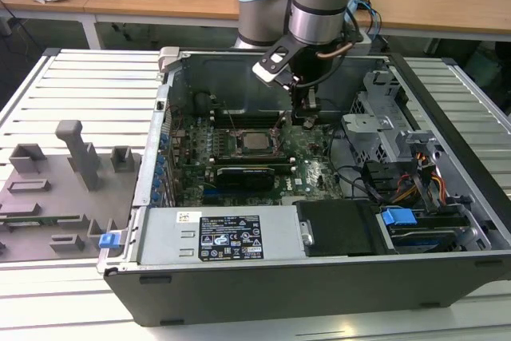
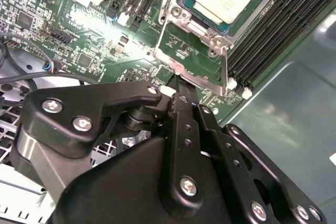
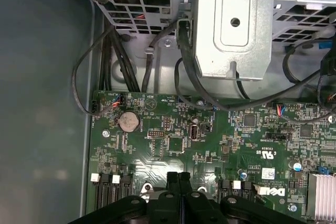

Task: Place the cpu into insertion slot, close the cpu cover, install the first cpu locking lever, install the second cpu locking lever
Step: 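Close the cpu cover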

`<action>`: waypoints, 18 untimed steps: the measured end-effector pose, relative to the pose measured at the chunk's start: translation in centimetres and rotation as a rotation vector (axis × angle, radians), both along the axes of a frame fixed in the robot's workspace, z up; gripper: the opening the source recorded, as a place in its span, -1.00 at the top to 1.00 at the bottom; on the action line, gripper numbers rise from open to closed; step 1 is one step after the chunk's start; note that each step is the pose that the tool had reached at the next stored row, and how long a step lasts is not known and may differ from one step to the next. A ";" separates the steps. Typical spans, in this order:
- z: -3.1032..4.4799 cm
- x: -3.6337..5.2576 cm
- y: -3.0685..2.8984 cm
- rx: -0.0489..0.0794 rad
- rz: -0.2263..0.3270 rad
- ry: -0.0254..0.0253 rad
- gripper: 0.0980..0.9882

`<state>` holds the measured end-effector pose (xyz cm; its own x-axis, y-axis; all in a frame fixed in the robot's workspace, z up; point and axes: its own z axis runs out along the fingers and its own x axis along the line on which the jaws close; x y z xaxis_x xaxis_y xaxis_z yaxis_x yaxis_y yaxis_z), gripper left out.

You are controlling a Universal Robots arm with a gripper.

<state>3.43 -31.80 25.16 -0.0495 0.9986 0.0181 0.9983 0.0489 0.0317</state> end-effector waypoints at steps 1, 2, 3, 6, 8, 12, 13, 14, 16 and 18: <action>0.00 -0.03 0.00 0.000 0.000 0.0000 0.98; 0.00 -0.05 0.00 0.000 0.000 0.0000 0.98; 0.00 -0.08 0.00 0.000 0.000 0.0000 0.98; 0.00 -0.18 0.00 0.000 0.000 0.0000 0.98; 0.00 -0.24 0.00 0.000 0.000 0.0000 0.98; 0.00 -0.34 0.00 0.000 0.000 0.0000 0.98; 0.00 -0.37 0.00 0.000 0.000 0.0000 0.98; 0.00 -0.39 0.00 0.000 0.000 0.0000 0.98; 0.00 -0.42 0.00 0.000 0.000 0.0000 0.98; 0.00 -0.47 0.00 0.000 0.000 0.0000 0.98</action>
